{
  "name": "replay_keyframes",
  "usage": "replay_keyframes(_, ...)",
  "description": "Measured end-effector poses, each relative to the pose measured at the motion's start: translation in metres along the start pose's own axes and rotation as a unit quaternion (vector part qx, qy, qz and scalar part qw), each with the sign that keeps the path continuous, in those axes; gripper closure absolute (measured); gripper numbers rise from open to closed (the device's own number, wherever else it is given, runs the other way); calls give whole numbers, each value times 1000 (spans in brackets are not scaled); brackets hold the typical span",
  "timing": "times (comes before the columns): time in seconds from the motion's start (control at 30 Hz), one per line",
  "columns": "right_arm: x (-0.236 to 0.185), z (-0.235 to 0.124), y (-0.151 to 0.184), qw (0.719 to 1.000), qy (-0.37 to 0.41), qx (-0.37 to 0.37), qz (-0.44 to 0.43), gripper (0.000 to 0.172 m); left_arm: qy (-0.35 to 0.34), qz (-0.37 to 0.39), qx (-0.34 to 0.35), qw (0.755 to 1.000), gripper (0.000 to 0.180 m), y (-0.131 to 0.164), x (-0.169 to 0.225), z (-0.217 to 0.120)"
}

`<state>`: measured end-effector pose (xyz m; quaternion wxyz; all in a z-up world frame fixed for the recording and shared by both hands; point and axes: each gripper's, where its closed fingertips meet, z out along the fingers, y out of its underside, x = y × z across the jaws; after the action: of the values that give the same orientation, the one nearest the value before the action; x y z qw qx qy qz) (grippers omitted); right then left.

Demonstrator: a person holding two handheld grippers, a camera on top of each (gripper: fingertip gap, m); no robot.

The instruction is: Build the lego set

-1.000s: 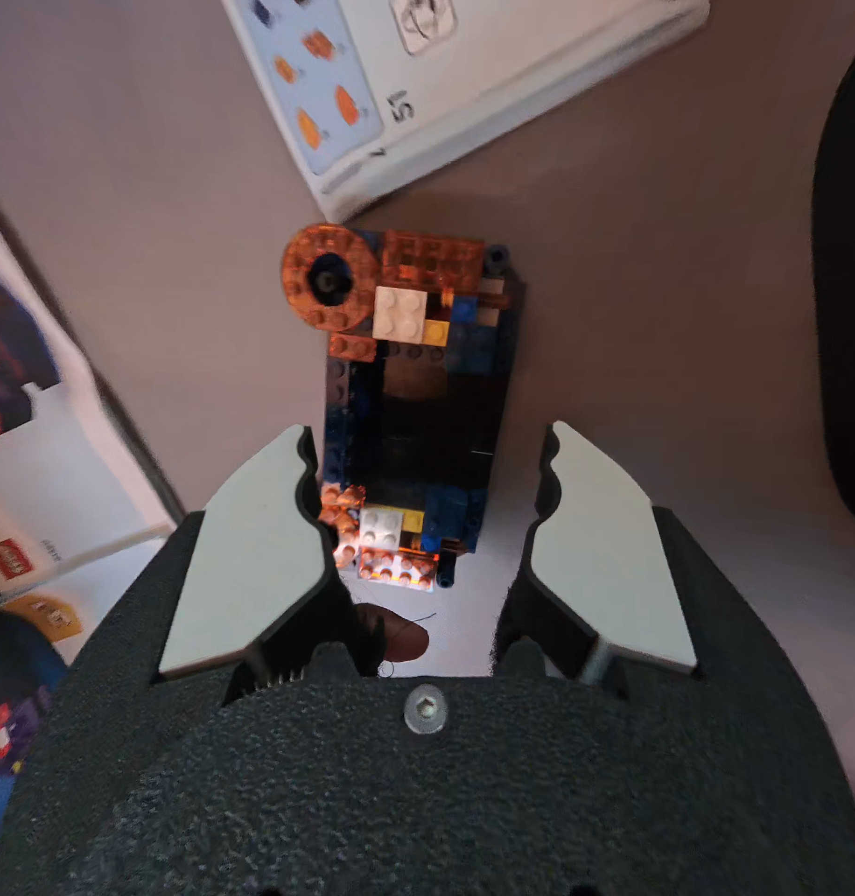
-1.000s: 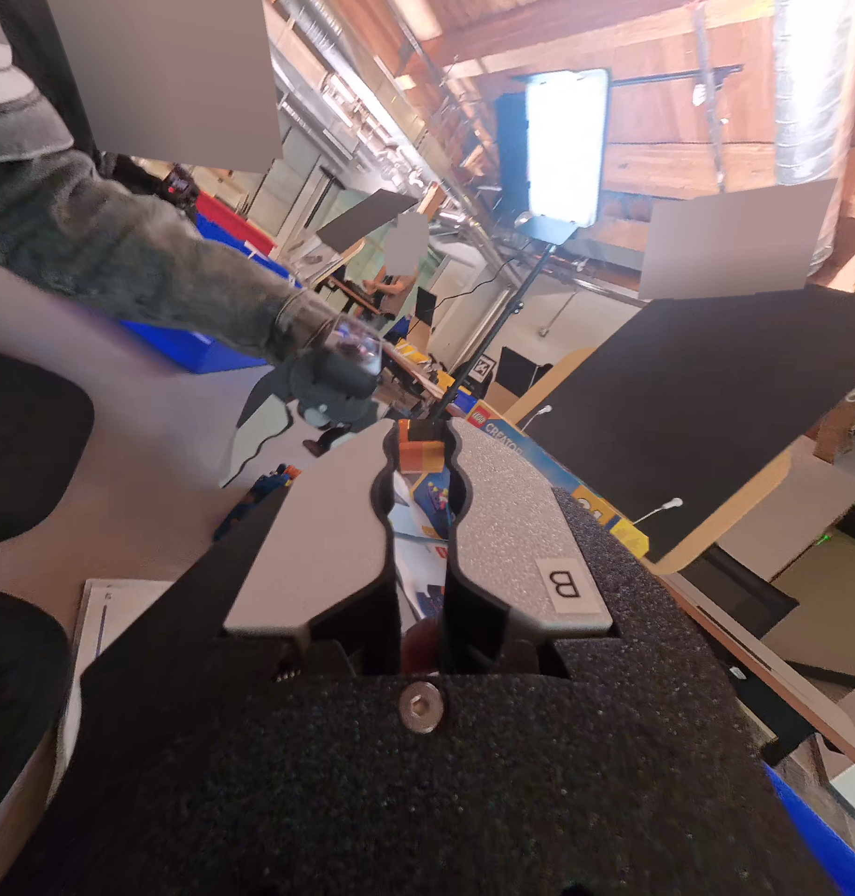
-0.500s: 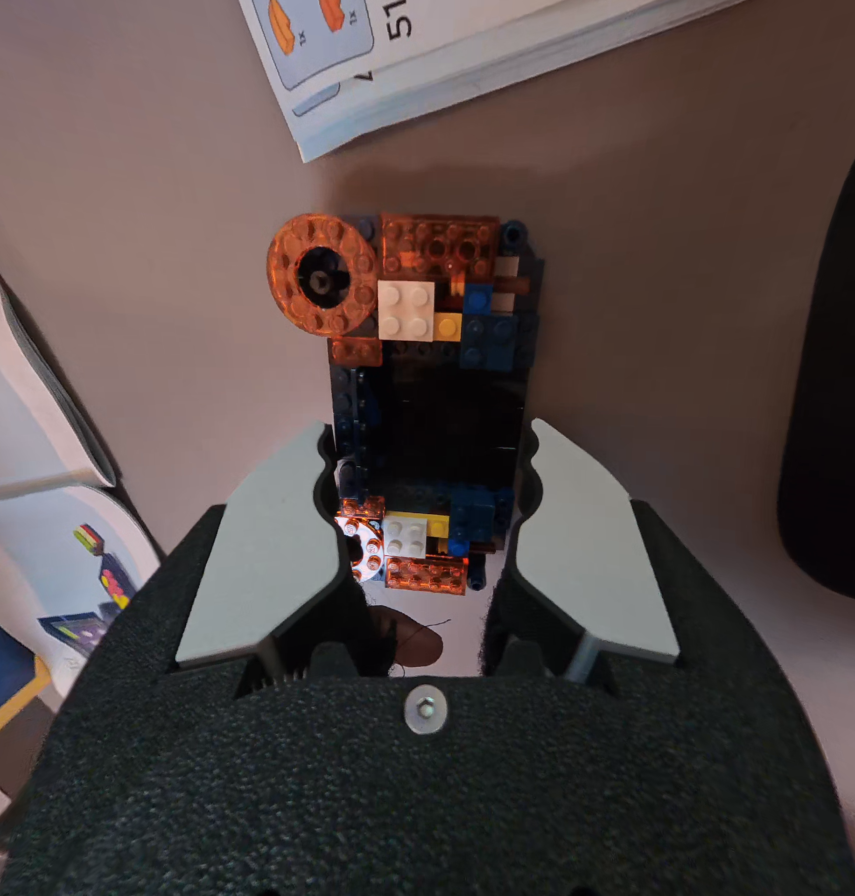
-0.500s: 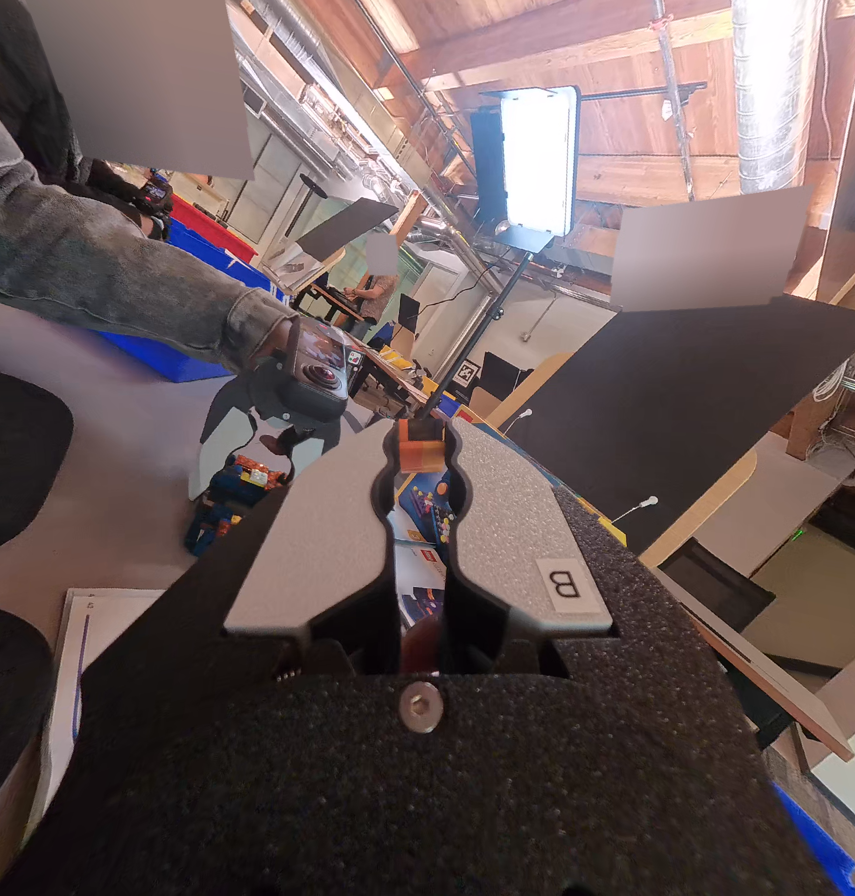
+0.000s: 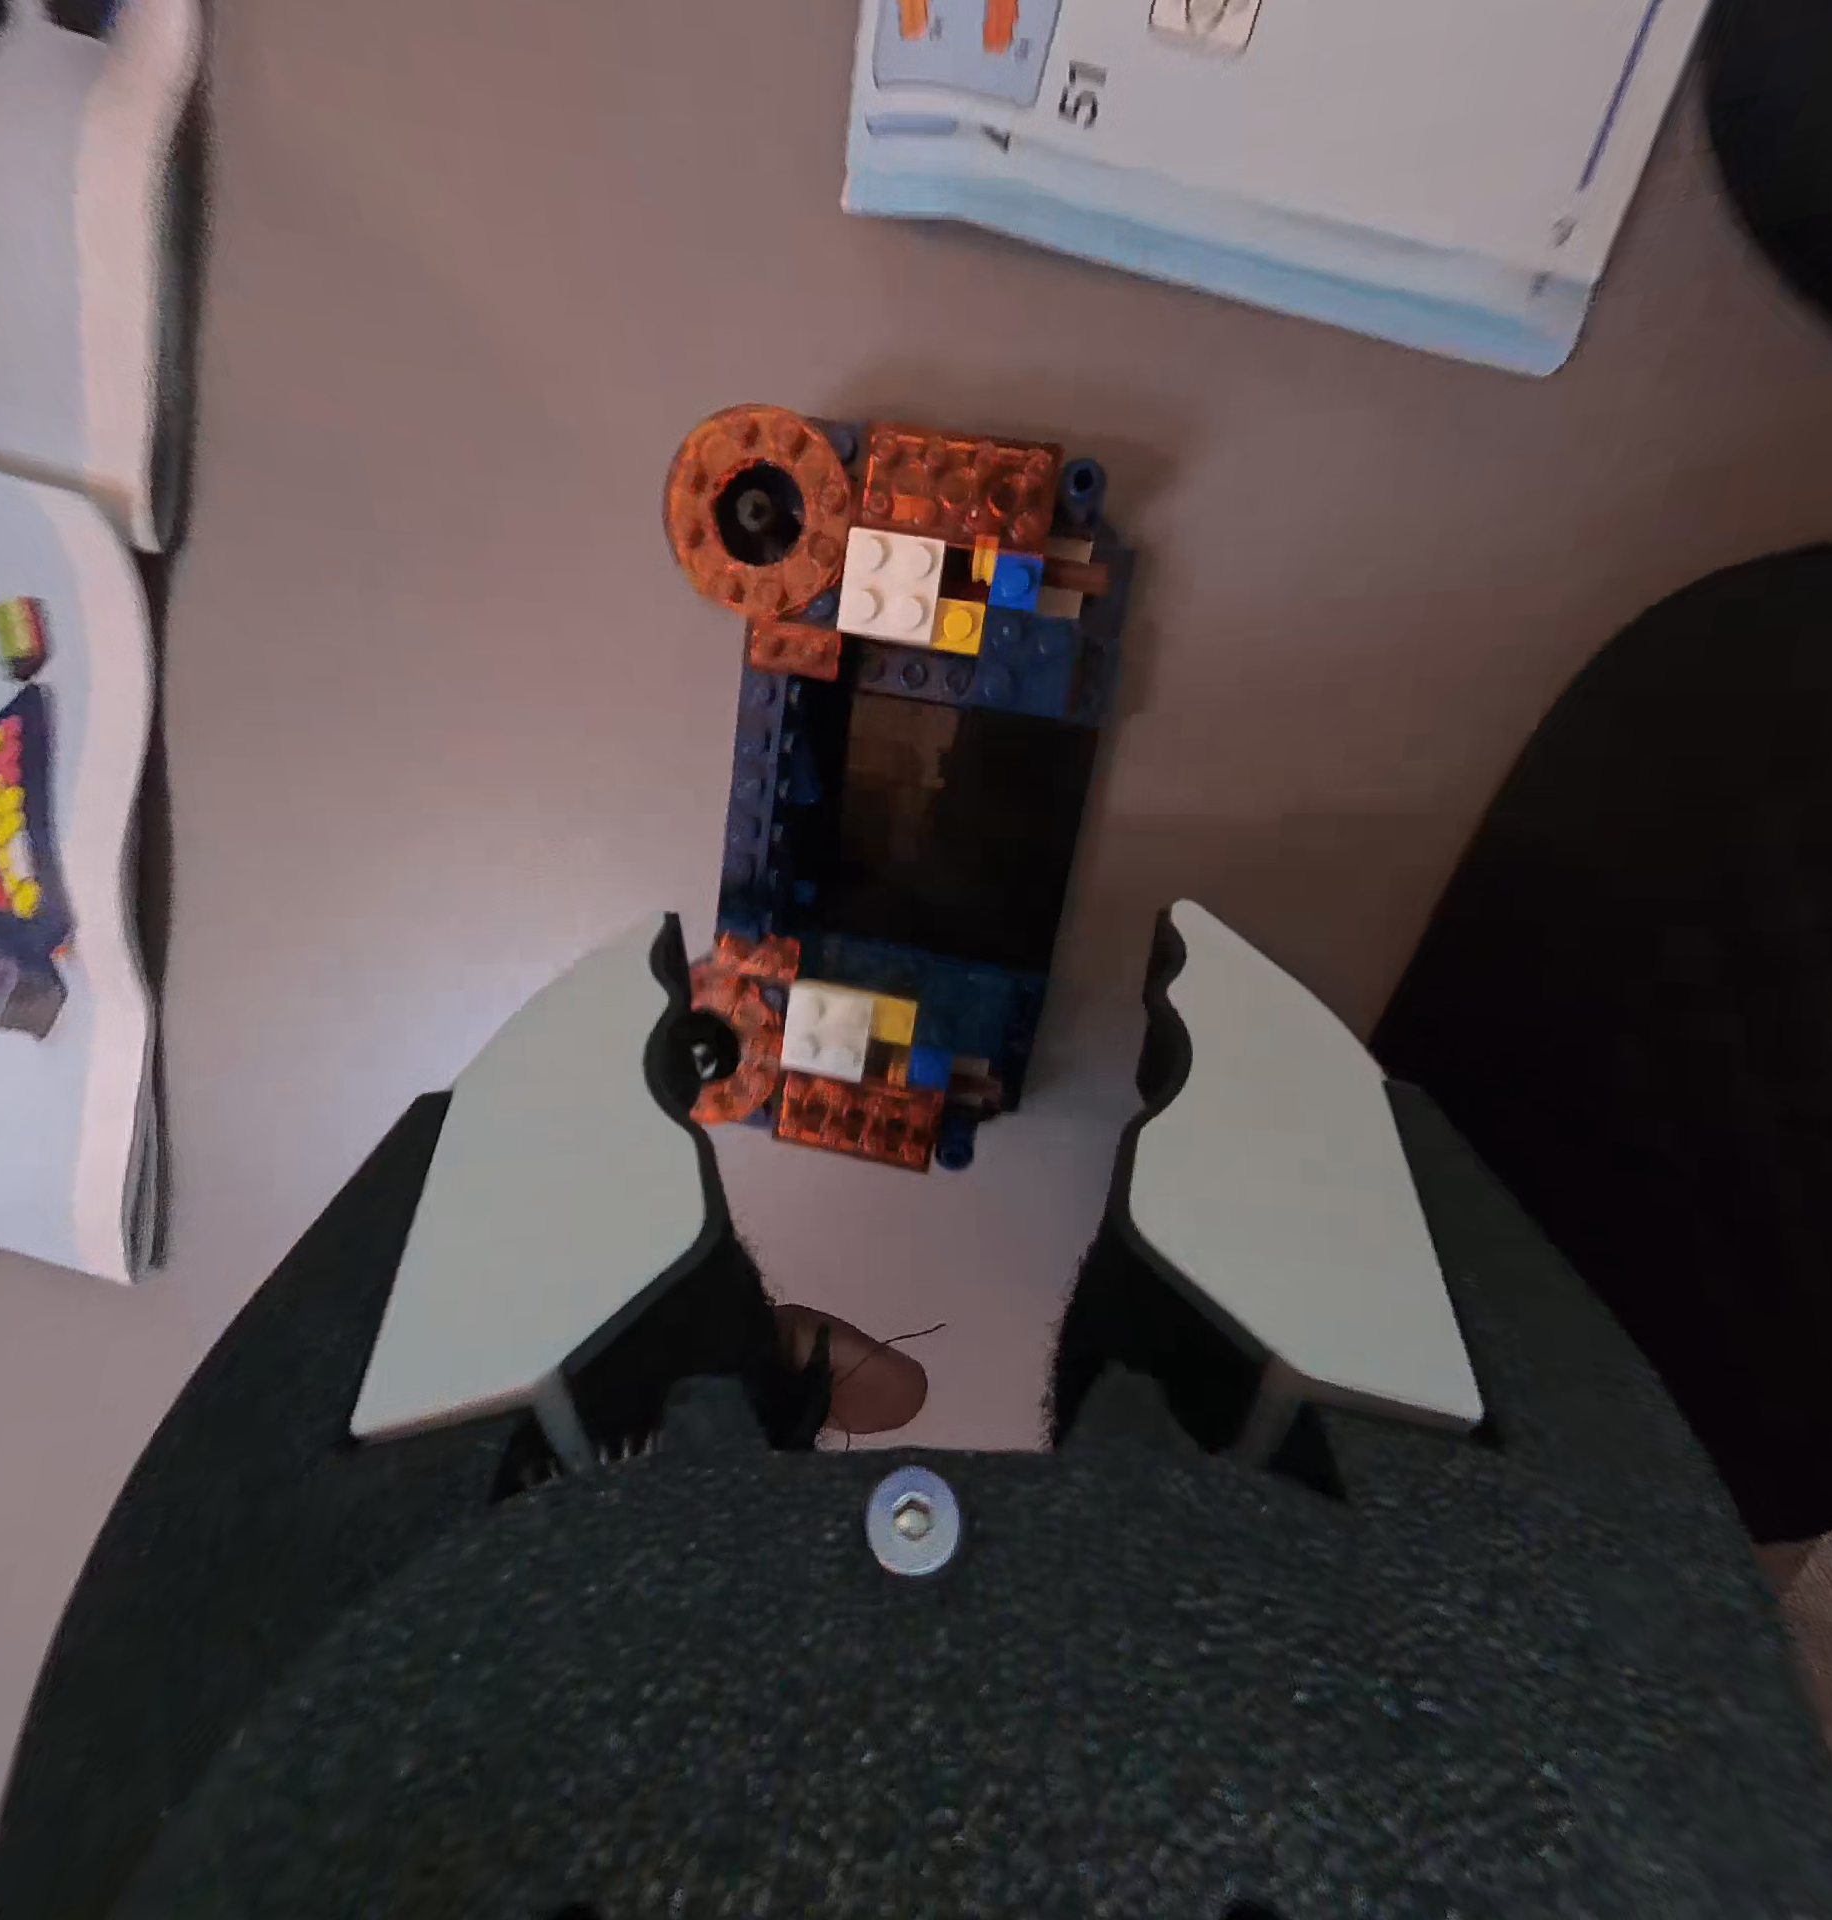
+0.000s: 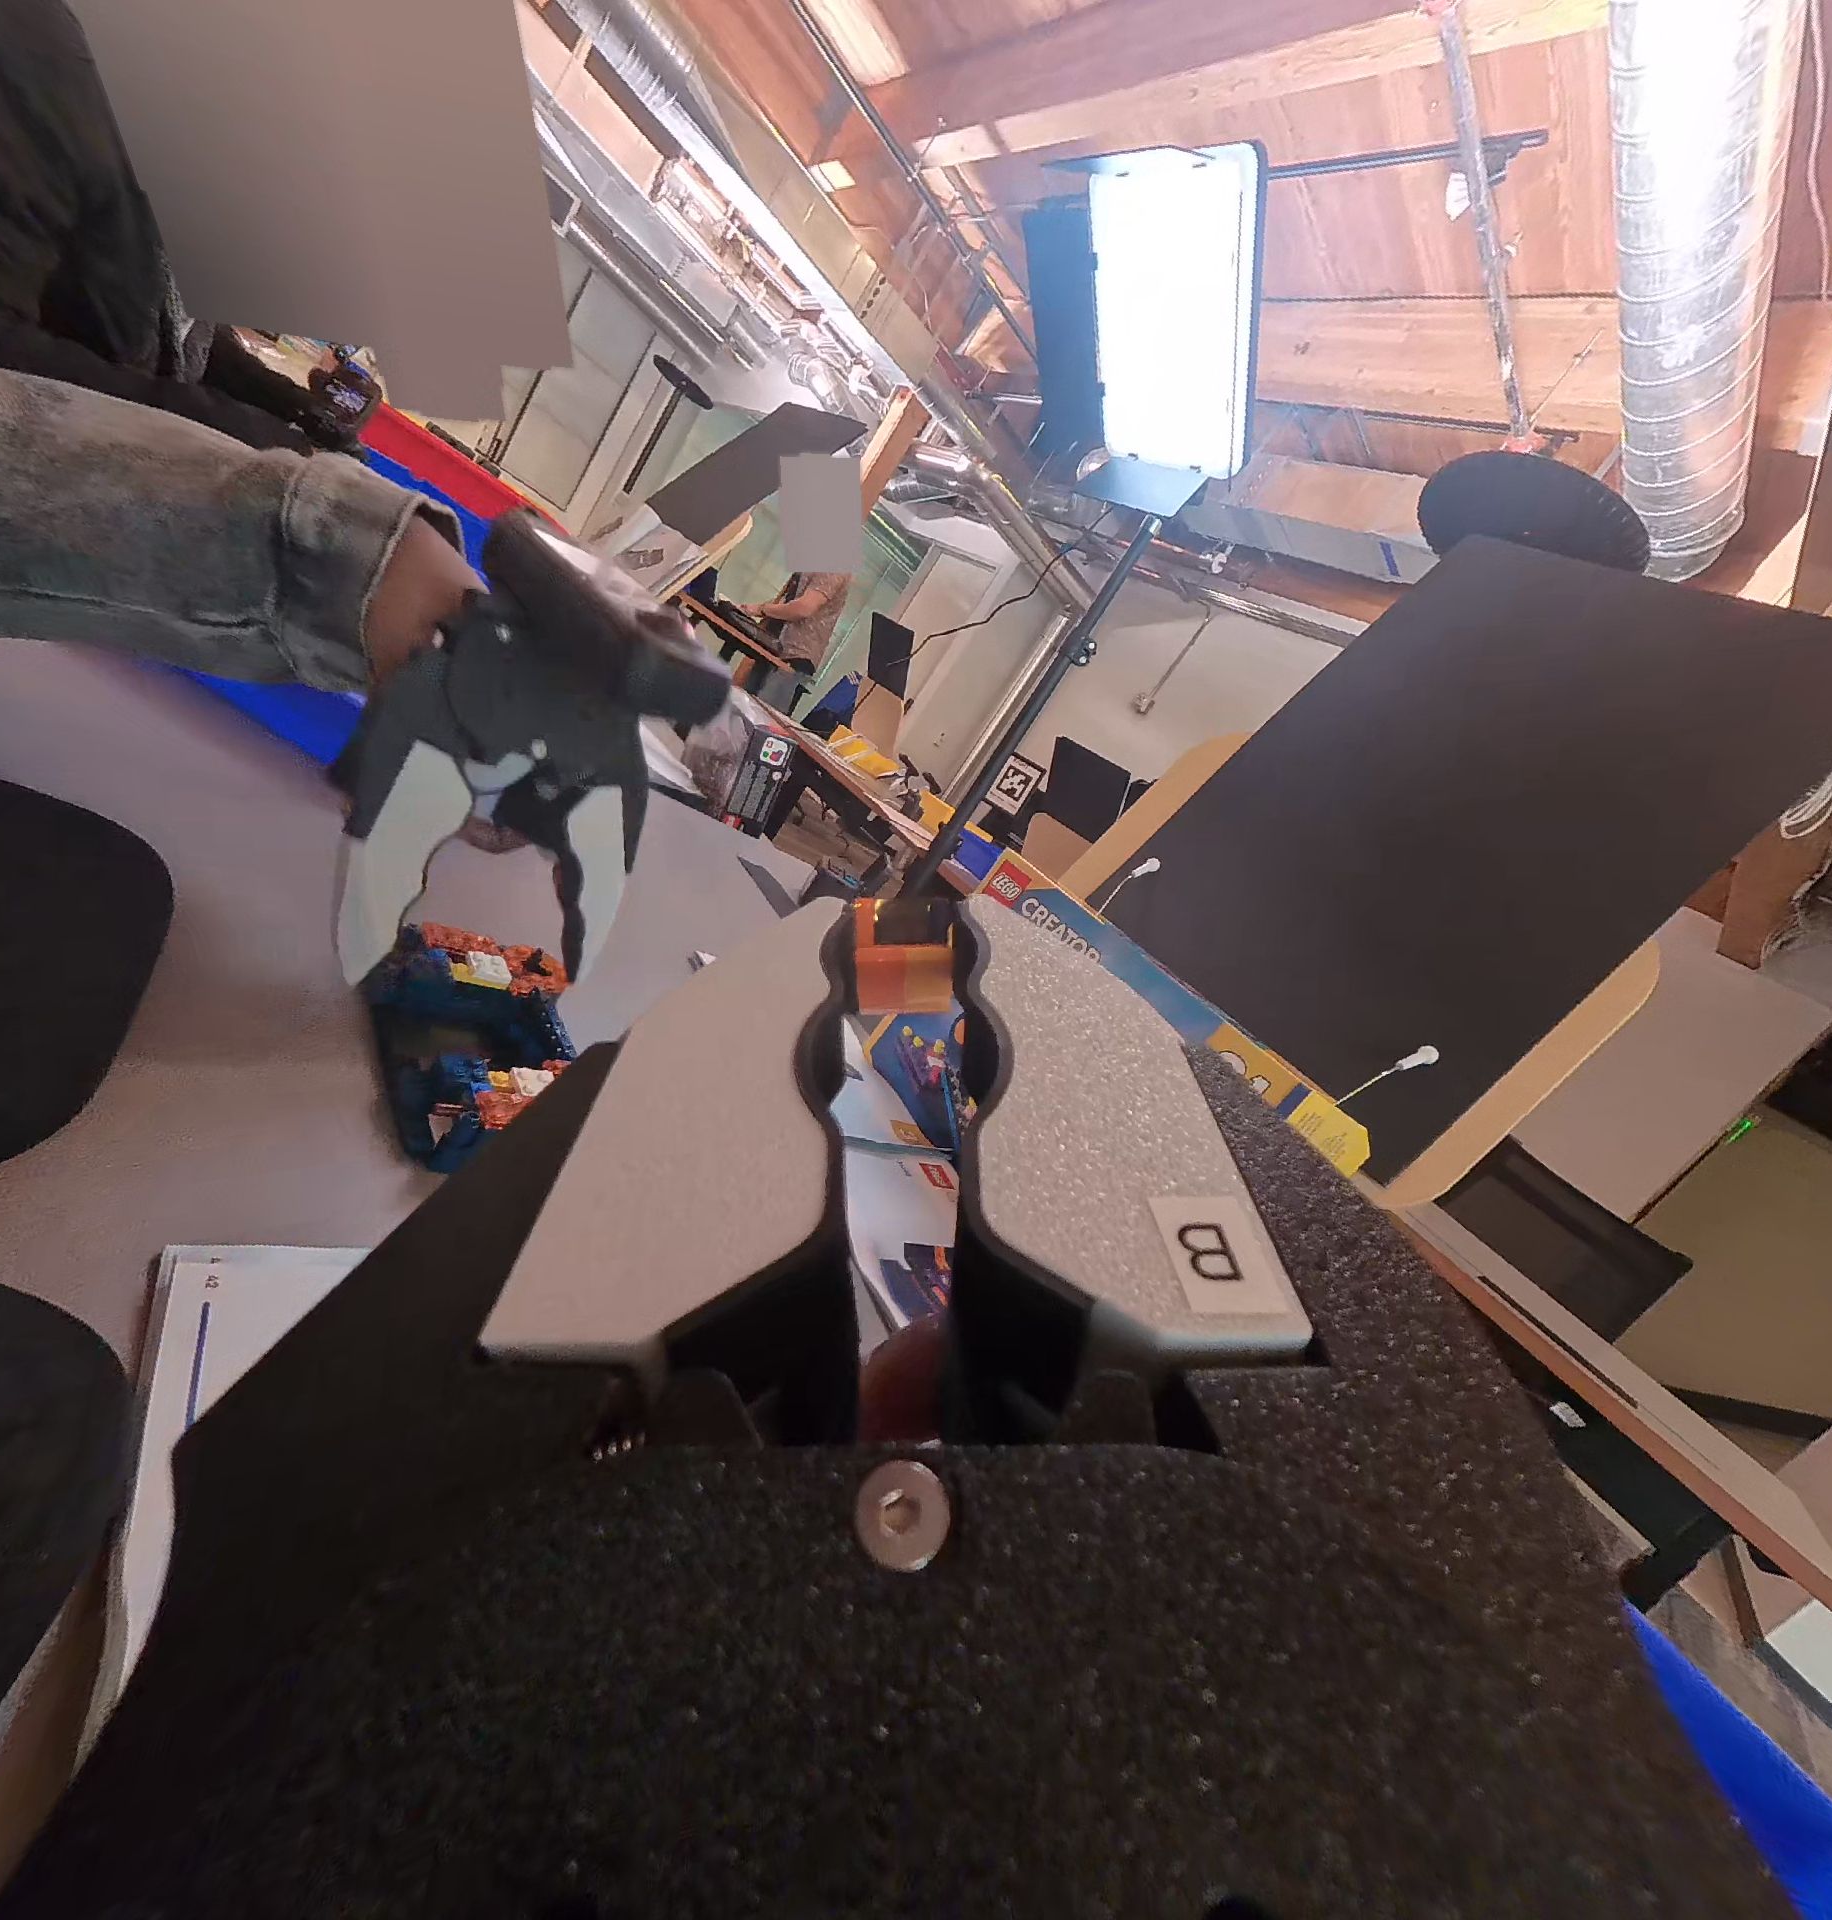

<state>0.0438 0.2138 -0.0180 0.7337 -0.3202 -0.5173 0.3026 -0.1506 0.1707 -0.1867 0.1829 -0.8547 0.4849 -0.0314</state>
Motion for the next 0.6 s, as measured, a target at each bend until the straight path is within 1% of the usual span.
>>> replay_keyframes(0.1, -3, 1, 2, 1000, -5, -2, 2, 155, -26, 14, 76, 997, 85, 7, -6, -19)
replay_keyframes(0.2, -7, 4, 4, 1000, -14, -5, 6, 155, -30, 31, 126, 991, 76, 22, -11, -17)
replay_keyframes(0.27, -10, 5, 6, 1000, -19, -7, 8, 155, -18, 18, 132, 991, 75, 31, -12, -9)
replay_keyframes(0.33, -12, 7, 9, 1000, -22, -9, 12, 155, -26, 22, 132, 991, 76, 35, -16, -2)
replay_keyframes(0.4, -14, 7, 11, 999, -25, -12, 16, 155, -34, 37, 144, 988, 77, 33, -20, 2)
replay_keyframes(0.53, -16, 8, 15, 999, -28, -17, 20, 155, -12, 50, 157, 986, 77, 29, -22, 9)
replay_keyframes(0.6, -16, 8, 16, 999, -29, -18, 20, 155, 6, 56, 158, 986, 85, 29, -20, 12)
